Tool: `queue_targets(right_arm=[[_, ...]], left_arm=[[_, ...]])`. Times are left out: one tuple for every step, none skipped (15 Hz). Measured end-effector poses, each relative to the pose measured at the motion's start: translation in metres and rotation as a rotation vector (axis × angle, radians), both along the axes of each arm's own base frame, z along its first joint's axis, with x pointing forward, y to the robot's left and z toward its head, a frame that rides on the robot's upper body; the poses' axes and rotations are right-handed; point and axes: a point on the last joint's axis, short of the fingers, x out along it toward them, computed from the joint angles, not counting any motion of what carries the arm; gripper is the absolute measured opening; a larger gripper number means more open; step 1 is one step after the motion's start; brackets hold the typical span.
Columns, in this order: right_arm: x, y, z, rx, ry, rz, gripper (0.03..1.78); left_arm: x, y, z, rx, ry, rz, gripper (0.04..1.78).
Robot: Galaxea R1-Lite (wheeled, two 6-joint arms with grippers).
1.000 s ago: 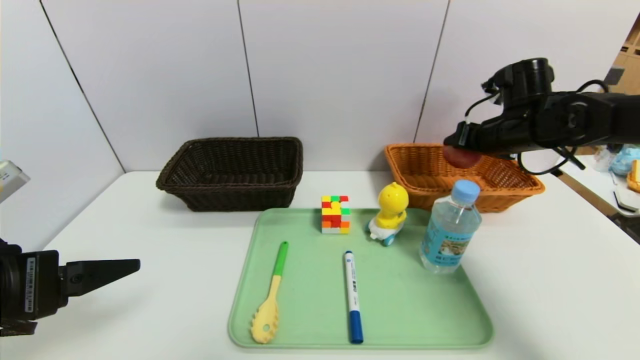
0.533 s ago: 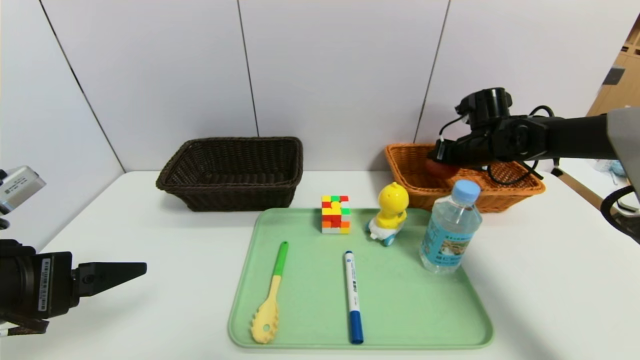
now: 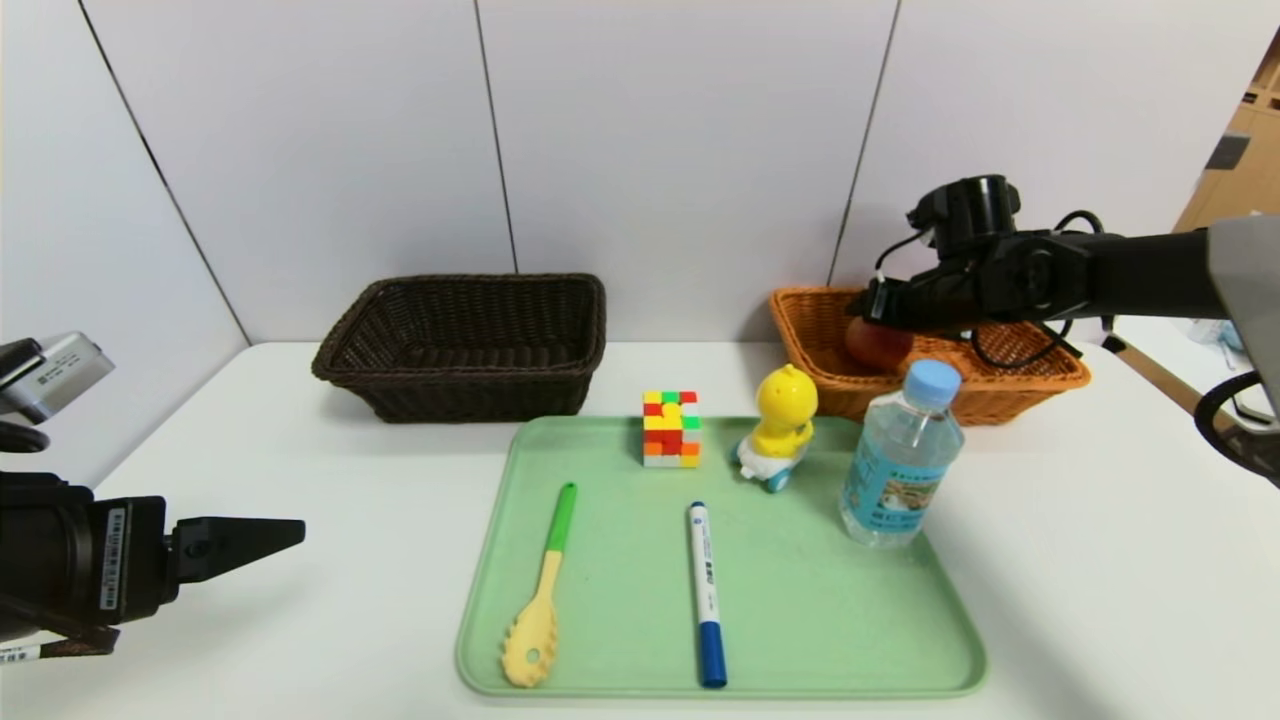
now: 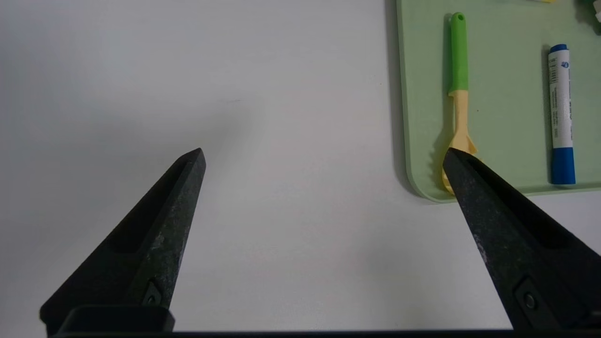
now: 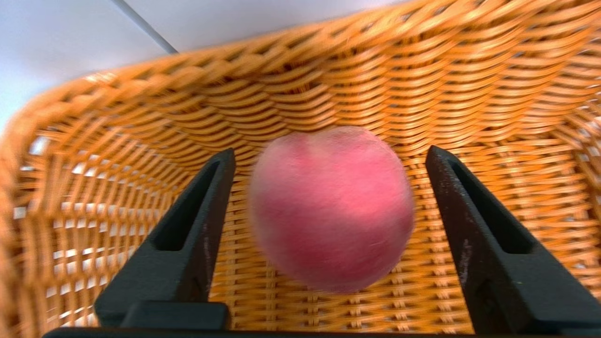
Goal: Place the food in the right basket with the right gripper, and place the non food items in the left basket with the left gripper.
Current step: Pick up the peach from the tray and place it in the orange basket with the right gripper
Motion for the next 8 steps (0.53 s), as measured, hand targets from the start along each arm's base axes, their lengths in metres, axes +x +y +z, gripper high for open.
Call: queue_targets(right_arm=[[-0.004, 0.001, 0.008, -0.001, -0.014, 0.001, 1.46], [-0.01, 0.001, 0.019, -0.003, -0.026, 0.001, 1.49], [-0.02, 0.001, 0.032, -0.003, -0.033, 0.002, 1.51], [-0.034, 0.0, 0.05, -0.003, -0.037, 0.005, 1.54], [-0.05, -0.001, 0.068, -0.002, -0.037, 0.009, 1.56], [-0.07, -0.002, 0.086, 0.0, -0.036, 0.013, 1.58], [-0.092, -0.002, 0.102, 0.002, -0.034, 0.021, 1.59], [-0.118, -0.003, 0.117, 0.003, -0.034, 0.03, 1.61]], left_arm=[[0.0, 0.0, 0.0, 0.0, 0.0, 0.0, 1.78], [0.0, 0.0, 0.0, 0.001, 0.002, 0.0, 1.78], [0.0, 0.0, -0.001, 0.0, 0.002, 0.001, 1.78], [0.0, 0.0, -0.001, 0.0, 0.002, 0.001, 1.78], [0.0, 0.0, 0.0, 0.0, 0.001, 0.001, 1.78], [0.0, 0.0, 0.0, 0.0, -0.001, 0.0, 1.78], [-0.001, 0.0, 0.0, 0.001, -0.003, 0.0, 1.78], [-0.002, 0.0, 0.0, 0.001, -0.006, -0.001, 1.78]])
